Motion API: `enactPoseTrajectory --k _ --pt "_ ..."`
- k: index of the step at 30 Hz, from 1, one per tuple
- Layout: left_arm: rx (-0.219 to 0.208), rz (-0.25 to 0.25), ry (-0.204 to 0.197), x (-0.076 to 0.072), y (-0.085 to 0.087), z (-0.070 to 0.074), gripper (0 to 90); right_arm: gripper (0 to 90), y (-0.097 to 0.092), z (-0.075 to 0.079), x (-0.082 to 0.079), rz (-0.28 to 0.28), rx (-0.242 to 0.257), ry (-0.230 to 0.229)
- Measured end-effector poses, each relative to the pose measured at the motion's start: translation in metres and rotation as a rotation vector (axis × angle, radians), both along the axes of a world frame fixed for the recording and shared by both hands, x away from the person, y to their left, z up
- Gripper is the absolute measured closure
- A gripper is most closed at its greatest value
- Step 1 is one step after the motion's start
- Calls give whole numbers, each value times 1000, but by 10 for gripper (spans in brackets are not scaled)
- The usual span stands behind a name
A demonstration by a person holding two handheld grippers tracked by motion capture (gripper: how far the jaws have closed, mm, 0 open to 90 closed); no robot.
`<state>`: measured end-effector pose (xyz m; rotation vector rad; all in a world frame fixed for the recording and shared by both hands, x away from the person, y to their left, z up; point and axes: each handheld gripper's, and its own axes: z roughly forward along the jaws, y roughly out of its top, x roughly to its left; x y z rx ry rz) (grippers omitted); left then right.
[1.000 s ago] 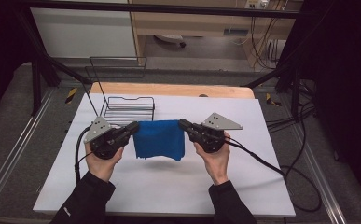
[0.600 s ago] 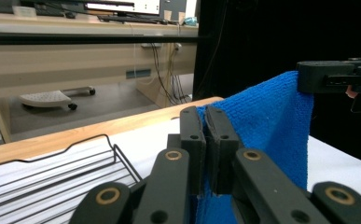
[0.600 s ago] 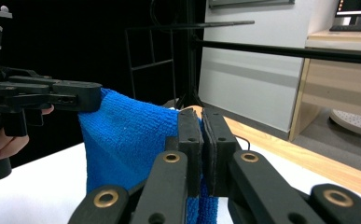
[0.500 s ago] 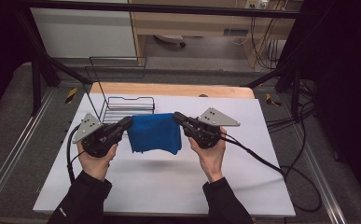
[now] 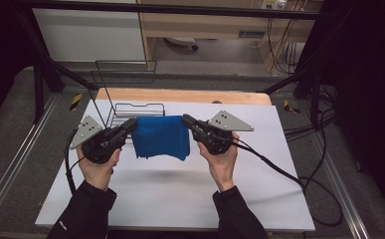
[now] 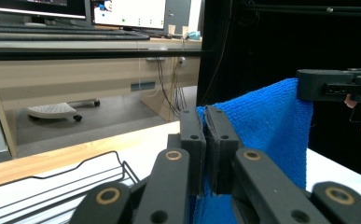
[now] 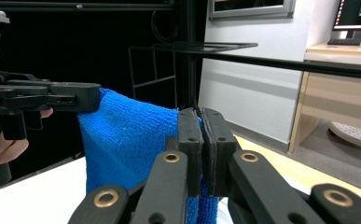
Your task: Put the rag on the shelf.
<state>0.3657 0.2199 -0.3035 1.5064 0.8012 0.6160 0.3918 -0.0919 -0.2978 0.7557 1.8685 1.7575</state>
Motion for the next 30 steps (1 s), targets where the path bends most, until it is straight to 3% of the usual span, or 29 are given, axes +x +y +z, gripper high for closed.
enactPoseTrajectory --k 11,30 --pt "-17 13 -30 2 8 15 865 875 9 13 3 0 24 -22" --pt "-36 70 -81 6 35 34 866 875 40 32 16 14 32 -60"
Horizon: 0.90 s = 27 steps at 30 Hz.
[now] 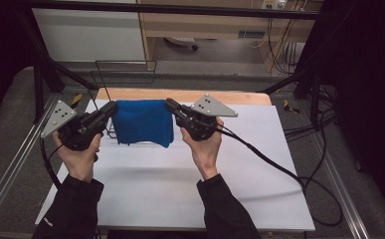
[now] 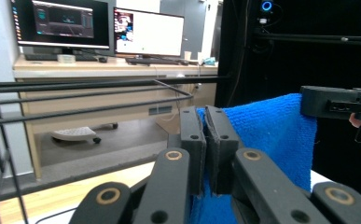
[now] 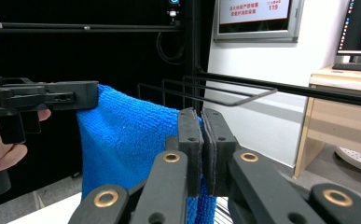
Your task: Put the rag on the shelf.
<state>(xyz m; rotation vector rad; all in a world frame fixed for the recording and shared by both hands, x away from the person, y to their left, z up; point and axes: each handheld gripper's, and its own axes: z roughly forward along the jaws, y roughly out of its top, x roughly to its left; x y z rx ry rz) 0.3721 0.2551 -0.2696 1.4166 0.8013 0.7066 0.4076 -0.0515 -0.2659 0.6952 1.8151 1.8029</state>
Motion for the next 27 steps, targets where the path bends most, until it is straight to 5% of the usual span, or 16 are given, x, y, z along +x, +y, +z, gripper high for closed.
enactPoseTrajectory --k 27 --pt "-59 82 -71 17 34 34 868 875 42 45 22 15 -2 -56"
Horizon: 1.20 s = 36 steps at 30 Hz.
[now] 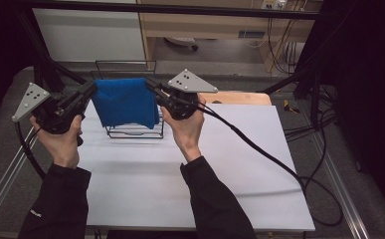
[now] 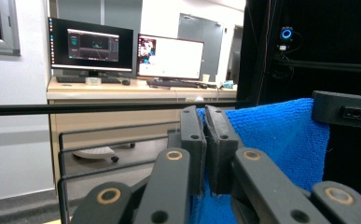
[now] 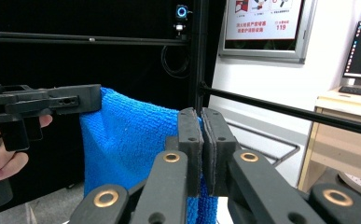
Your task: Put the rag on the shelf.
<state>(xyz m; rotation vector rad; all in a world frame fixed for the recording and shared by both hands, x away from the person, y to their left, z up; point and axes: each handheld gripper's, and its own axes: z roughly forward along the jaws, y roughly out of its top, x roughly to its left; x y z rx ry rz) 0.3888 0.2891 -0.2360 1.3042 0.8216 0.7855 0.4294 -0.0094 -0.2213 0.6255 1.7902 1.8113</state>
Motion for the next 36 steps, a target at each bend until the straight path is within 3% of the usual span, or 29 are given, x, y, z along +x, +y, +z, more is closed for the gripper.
enactPoseTrajectory --k 23,36 --pt "-31 51 -52 17 20 42 868 875 27 46 14 1 -15 -63" --pt "-48 43 -55 43 21 67 868 875 29 67 34 -21 4 -77"
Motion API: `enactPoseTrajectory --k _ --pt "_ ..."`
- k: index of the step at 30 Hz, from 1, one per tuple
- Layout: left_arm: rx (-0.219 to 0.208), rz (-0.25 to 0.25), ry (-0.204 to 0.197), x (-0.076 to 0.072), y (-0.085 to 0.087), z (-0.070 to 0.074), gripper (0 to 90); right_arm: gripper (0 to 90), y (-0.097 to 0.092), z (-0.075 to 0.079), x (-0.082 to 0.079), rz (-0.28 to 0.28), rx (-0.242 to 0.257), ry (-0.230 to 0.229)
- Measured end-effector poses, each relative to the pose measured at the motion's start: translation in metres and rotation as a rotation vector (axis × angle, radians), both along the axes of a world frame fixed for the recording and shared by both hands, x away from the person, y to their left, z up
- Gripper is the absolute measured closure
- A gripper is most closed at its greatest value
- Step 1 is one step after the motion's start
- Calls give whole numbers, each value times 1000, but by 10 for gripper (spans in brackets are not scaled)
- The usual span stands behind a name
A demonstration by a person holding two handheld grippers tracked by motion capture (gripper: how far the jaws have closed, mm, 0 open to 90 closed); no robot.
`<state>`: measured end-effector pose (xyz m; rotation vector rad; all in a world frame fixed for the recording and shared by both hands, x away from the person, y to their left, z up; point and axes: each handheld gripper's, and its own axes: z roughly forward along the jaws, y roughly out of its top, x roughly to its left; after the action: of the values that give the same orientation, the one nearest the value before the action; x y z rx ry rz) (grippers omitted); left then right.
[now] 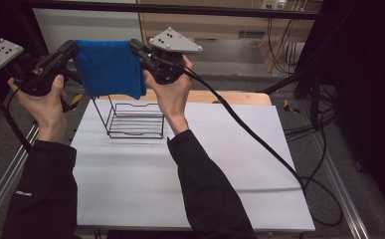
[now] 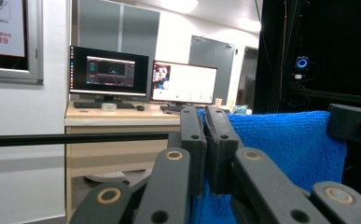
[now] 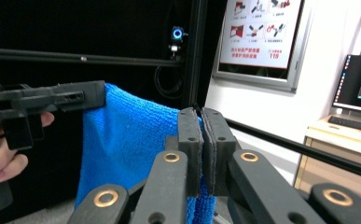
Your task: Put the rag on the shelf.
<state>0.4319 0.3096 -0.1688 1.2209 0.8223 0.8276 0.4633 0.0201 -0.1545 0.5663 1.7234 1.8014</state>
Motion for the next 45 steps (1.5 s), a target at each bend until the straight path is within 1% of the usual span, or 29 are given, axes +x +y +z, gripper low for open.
enactPoseTrajectory --k 1,3,6,8,11,12,13,15,16,19,20,22,23,24,26,30,32,33,34,38,39,40,43,45 --pt "1 0 0 1 -1 2 868 875 -1 4 3 -8 3 -2" --pt "11 2 0 5 -2 6 868 874 -1 6 5 -13 1 -6" --pt "10 8 0 10 -3 11 868 874 -1 13 13 -26 2 -8" --pt "3 9 4 15 -3 13 868 874 1 17 17 -29 -2 -15" --pt "4 14 5 21 -2 16 868 874 3 22 21 -32 -4 -21" --pt "3 14 7 24 -1 17 868 874 3 22 21 -32 -4 -21" --pt "1 11 9 27 -1 18 868 874 4 23 26 -39 -4 -16" --pt "6 18 10 31 0 19 868 874 6 22 31 -44 -12 -11" --pt "10 21 11 34 0 19 868 874 6 21 34 -47 -24 -9" --pt "0 26 17 42 1 19 868 874 8 18 42 -52 -31 1" --pt "-2 29 20 45 0 19 868 874 8 18 42 -52 -31 1" --pt "9 43 27 51 -1 18 868 874 9 16 48 -56 -30 9" --pt "11 47 31 54 -1 18 868 874 10 14 53 -60 -33 20" --pt "11 48 35 56 -2 17 868 874 10 14 53 -60 -33 20" --pt "5 47 39 61 -2 14 868 874 10 10 61 -69 -39 30" --pt "20 47 45 68 -3 7 868 874 10 8 67 -76 -47 37" --pt "19 40 53 71 -2 3 868 874 10 5 70 -79 -47 46" --pt "21 36 57 72 -3 1 868 874 10 2 72 -85 -57 54" --pt "27 37 60 73 -3 -2 867 874 10 1 72 -86 -66 54" --pt "32 27 64 72 -2 -10 867 874 9 -3 71 -81 -68 59" --pt "36 23 68 72 -2 -13 867 874 8 -5 71 -79 -70 65" --pt "44 24 76 72 -3 -15 867 873 8 -10 71 -82 -83 77" --pt "54 21 82 71 -3 -22 868 874 8 -14 70 -82 -93 78" --pt "56 11 85 69 -2 -26 867 873 6 -21 68 -72 -98 92"
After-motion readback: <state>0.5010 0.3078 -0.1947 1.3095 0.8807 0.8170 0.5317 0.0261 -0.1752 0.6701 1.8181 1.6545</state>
